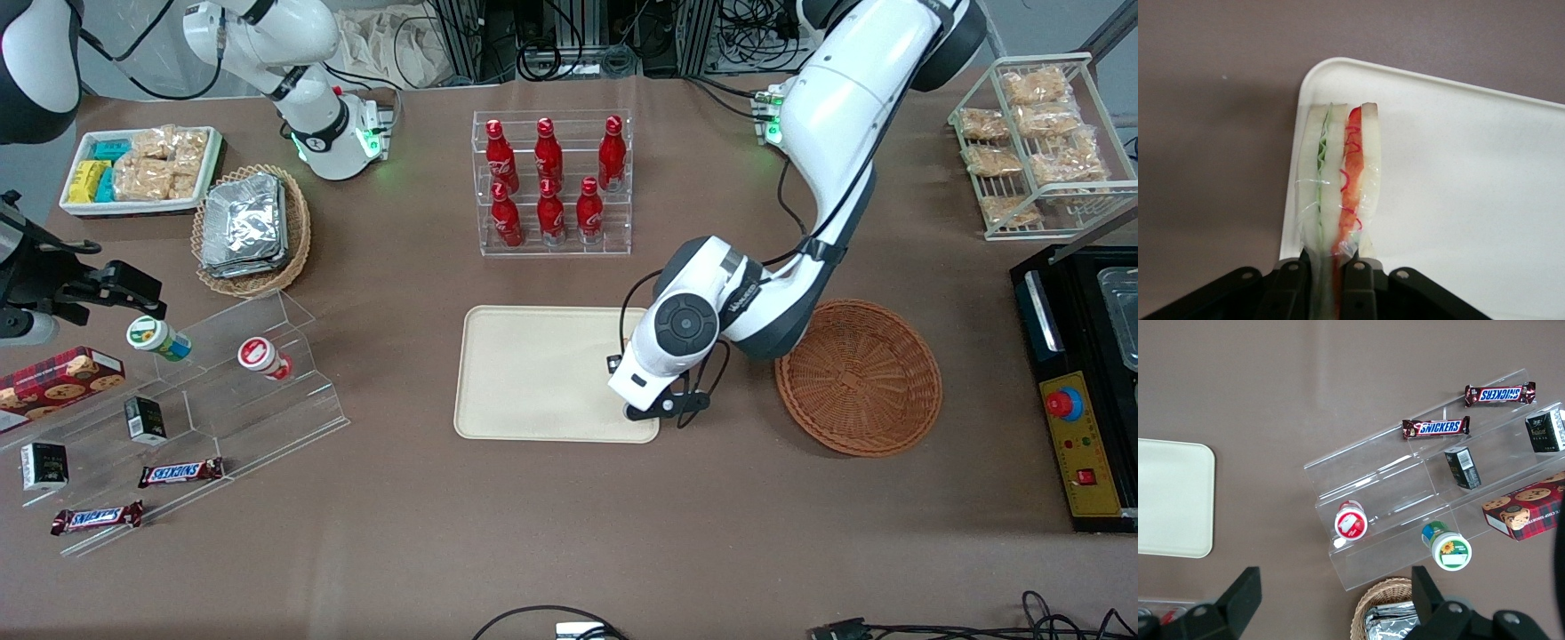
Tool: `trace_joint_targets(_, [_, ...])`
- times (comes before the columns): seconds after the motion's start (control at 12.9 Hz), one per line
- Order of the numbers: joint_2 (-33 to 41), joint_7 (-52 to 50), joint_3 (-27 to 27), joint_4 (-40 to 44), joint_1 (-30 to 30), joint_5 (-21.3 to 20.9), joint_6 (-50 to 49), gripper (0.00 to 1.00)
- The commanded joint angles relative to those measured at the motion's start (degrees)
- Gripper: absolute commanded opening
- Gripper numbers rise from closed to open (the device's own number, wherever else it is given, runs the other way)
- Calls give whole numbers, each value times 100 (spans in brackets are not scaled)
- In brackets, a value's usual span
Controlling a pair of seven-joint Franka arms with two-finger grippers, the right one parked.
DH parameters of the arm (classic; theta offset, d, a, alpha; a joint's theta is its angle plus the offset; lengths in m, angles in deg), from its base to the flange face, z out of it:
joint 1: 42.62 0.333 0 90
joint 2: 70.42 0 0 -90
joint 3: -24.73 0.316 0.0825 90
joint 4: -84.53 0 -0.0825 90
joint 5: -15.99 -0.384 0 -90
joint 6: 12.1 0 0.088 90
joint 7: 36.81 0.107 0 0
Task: Place sandwich from basket to tray
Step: 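Carry the sandwich with the left gripper over the cream tray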
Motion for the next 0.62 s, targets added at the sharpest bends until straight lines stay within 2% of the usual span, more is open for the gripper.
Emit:
trace_joint_targets(0.0, [-63,-88,25,-246,-100,-102,493,0])
trace_joint_targets(0.23, [-160,-62,34,-255,-197,-120,582,2])
trace_joint_targets(0.31, [-161,-62,34,-255,-188,-120,582,25])
trace_joint_targets(0.39, [-152,-62,34,-255,-188,-120,573,80])
trace_joint_targets(0.47, [-152,-45,34,-255,-188,-120,573,100])
trace_joint_targets(0.54, [-143,-36,34,-255,-188,-120,573,100])
